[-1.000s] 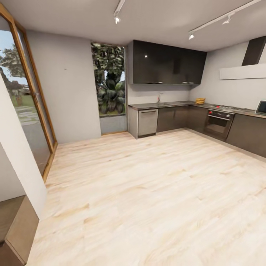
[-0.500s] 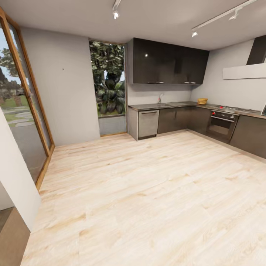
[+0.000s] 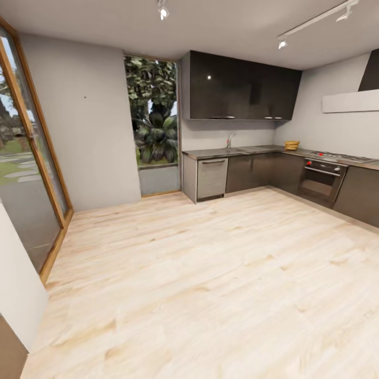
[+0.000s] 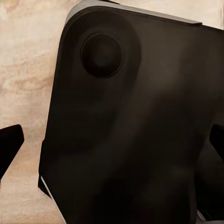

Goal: In the kitchen, take the popcorn bag from the countertop, put it into the microwave, and heat it until the popcorn is cooked so the cooked popcorn ends up inside the bag.

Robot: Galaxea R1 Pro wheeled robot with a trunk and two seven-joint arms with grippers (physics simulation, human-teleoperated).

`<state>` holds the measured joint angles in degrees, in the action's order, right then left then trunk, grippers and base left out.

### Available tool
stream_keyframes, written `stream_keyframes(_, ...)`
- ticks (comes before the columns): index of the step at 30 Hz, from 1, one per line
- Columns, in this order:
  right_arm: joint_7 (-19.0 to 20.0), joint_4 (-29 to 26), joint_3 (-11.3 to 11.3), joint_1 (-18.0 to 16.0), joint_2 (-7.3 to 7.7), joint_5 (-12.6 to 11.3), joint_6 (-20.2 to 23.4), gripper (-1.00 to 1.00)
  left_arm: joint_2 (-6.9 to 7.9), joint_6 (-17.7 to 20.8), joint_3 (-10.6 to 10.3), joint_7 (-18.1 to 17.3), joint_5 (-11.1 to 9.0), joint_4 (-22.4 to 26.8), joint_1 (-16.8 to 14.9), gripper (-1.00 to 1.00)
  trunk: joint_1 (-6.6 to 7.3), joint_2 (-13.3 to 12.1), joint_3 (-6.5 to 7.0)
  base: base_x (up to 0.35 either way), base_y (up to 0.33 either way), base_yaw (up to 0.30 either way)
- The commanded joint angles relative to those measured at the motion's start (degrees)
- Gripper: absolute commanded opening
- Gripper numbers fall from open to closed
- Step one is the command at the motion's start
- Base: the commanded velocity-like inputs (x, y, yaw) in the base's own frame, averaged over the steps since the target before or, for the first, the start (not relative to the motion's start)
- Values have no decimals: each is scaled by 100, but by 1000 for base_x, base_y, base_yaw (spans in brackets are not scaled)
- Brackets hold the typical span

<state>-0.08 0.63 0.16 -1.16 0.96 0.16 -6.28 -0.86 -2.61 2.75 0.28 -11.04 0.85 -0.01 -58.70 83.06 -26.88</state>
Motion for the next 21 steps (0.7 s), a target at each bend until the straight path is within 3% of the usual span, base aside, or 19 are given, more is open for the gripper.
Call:
stream_keyframes(1, -1, 7, 1, -3, 0, 2, -22, 100, -2, -12, 24, 3, -21, 3, -1, 100, -3, 2, -5, 322, 0, 0)
stream_keyframes(16, -1, 7, -6, -3, 0, -2, -22, 100, -2, -12, 24, -2, -21, 3, -4, 100, -3, 2, -5, 319, 0, -11)
stream_keyframes(21, -1, 7, -7, -2, 0, -24, -22, 100, -2, -17, 24, -2, -14, 3, 0, 100, -3, 2, -5, 67, 0, -215)
